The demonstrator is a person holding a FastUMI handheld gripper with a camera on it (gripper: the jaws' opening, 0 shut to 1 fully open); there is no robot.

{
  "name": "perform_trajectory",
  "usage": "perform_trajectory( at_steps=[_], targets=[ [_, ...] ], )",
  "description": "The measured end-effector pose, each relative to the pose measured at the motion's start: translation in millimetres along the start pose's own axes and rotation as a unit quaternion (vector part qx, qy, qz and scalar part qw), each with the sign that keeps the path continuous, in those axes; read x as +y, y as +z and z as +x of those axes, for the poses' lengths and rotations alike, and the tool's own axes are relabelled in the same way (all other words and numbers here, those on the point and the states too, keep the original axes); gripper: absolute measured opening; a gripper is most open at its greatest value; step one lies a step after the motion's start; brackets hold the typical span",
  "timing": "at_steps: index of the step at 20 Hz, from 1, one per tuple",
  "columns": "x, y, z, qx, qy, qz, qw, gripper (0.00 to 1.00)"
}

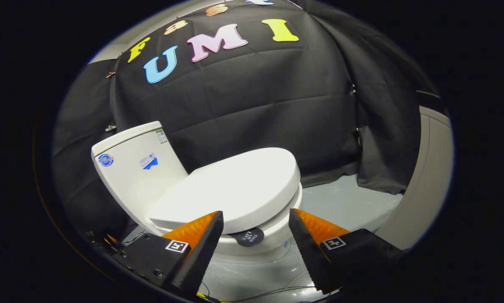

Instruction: Open the toilet lid.

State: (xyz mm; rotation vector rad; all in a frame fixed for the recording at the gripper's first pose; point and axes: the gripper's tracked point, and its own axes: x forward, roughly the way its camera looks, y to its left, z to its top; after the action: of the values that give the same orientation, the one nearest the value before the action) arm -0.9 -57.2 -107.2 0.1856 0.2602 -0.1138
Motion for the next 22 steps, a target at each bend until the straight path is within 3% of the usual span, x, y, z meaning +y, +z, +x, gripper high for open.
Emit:
perform_trajectory(
  at_steps=[8, 12, 15, 19, 21, 22],
  targets=[
    [-15.0, -38.7, 12.9, 0.048, -0.008, 0.011, 0.999, 0.99],
    [-22.2, -66.0, 20.2, 0.095, -0.001, 0.076, 0.993, 0.99],
    [-14.2, -65.9, 24.0, 0.093, 0.019, 0.118, 0.988, 0.98],
    [0.6, -55.1, 30.1, 0.093, 0.053, 0.203, 0.973, 0.97],
    [0.3, -56.1, 38.4, 0.099, 0.055, 0.263, 0.958, 0.80],
    [3.7, -57.3, 39.7, 0.106, 0.065, 0.295, 0.947, 0.77]
  ],
)
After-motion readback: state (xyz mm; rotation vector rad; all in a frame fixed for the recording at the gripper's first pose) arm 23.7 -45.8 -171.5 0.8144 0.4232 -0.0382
